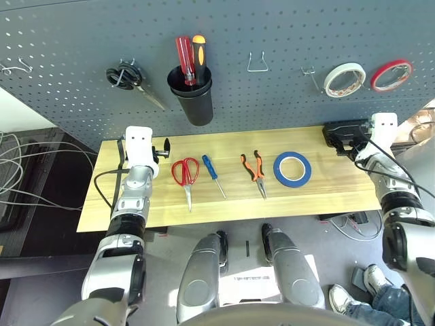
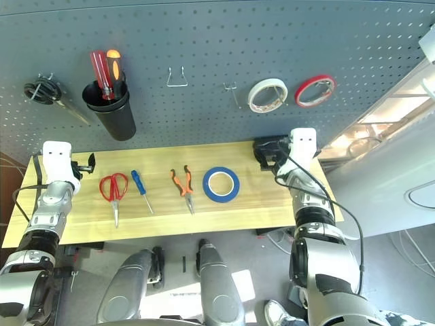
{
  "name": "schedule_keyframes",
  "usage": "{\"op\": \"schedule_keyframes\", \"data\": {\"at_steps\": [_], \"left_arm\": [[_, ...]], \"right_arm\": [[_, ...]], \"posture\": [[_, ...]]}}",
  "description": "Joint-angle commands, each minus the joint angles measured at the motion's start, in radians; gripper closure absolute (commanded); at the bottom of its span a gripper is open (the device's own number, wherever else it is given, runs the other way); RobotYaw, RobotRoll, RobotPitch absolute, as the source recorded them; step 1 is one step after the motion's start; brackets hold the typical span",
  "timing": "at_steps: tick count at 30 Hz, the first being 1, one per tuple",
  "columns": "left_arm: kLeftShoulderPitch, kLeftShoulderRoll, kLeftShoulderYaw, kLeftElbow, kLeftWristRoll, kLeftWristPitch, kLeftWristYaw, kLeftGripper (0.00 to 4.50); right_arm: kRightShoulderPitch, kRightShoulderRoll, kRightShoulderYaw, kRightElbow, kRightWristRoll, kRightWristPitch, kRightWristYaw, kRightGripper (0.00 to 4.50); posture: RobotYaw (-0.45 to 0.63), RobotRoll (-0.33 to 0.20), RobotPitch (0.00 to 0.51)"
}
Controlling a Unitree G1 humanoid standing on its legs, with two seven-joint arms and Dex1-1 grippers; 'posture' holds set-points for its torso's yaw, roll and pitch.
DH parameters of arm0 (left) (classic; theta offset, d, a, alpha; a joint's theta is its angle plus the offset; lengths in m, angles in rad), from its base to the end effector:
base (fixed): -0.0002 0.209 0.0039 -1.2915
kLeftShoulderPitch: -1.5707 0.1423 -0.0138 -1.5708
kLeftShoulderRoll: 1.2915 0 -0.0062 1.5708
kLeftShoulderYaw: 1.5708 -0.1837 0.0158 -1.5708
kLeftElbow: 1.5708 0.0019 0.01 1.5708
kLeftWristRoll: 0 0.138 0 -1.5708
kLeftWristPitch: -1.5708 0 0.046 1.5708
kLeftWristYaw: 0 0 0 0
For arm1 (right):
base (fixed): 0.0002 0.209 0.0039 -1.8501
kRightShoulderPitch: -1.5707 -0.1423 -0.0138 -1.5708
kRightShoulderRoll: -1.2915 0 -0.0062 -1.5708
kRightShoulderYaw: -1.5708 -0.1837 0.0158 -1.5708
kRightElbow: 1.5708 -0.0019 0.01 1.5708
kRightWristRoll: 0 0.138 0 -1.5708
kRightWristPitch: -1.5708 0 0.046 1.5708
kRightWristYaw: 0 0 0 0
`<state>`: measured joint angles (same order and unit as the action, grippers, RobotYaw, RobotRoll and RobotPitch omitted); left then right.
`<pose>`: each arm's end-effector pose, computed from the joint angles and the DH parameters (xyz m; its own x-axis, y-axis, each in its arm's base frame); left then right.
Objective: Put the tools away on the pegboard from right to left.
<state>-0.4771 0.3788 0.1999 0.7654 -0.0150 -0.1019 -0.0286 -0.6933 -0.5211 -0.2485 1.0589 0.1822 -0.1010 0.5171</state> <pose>0.2780 0.2634 0.0531 0.9659 0.2312 -0.1162 -0.1974 0.9487 0.2470 0.2975 -0.3034 0.0869 0.9814 0.1049 -0.1605 -0.1112 0.9933 -0.0309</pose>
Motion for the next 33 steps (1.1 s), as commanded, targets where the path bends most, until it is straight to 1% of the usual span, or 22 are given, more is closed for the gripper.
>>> {"op": "schedule_keyframes", "data": {"at_steps": [1, 7, 11, 14, 15, 18, 20, 22, 26, 30, 33], "left_arm": [[-0.008, -0.002, -0.002, 0.053, -0.005, -0.005, -0.014, 0.05], [-0.017, -0.02, -0.021, 0.068, 0.004, -0.015, -0.035, 0.05], [0.002, -0.021, -0.045, 0.014, 0.01, -0.012, -0.076, 0.05], [0.014, -0.004, -0.08, -0.038, 0.015, -0.005, -0.154, 0.05], [0.028, 0.006, -0.102, -0.079, 0.016, 0.004, -0.203, 0.05], [0.065, 0.027, -0.157, -0.182, 0.021, 0.03, -0.307, 0.05], [0.083, 0.035, -0.179, -0.228, 0.025, 0.046, -0.344, 0.05], [0.113, 0.049, -0.244, -0.319, 0.026, 0.073, -0.451, 0.05], [0.145, 0.079, -0.333, -0.431, 0.052, 0.071, -0.569, 0.05], [0.145, 0.083, -0.395, -0.489, 0.064, 0.069, -0.644, 0.05], [0.133, 0.075, -0.458, -0.494, 0.105, 0.063, -0.681, 0.05]], "right_arm": [[0.025, -0.01, -0.014, -0.023, 0.009, -0.002, 0.006, 0.0], [0.087, -0.011, -0.025, -0.121, 0.03, 0.031, 0.013, 0.0], [0.122, -0.012, -0.017, -0.18, 0.04, 0.098, 0.037, 0.0], [0.133, -0.002, 0.003, -0.226, 0.043, 0.221, 0.048, 0.0], [0.132, 0.003, 0.019, -0.252, 0.045, 0.31, 0.054, 0.0], [0.124, 0.018, 0.05, -0.313, 0.051, 0.491, 0.063, 0.0], [0.12, 0.025, 0.058, -0.338, 0.053, 0.553, 0.063, 0.0], [0.095, 0.045, 0.09, -0.332, 0.032, 0.617, 0.053, 0.0], [0.069, 0.069, 0.127, -0.312, -0.001, 0.668, 0.024, 0.0], [0.045, 0.083, 0.156, -0.278, -0.027, 0.679, 0.016, 0.0], [0.028, 0.088, 0.187, -0.241, -0.058, 0.676, 0.004, 0.0]], "posture": [[-0.02, 0.0, 0.292], [-0.04, 0.0, 0.311], [-0.01, 0.0, 0.316], [0.02, 0.0, 0.315], [0.04, 0.0, 0.312], [0.06, 0.0, 0.306], [0.06, 0.0, 0.306], [0.08, 0.0, 0.301], [0.11, 0.0, 0.311], [0.13, 0.0, 0.319], [0.14, 0.0, 0.325]]}}
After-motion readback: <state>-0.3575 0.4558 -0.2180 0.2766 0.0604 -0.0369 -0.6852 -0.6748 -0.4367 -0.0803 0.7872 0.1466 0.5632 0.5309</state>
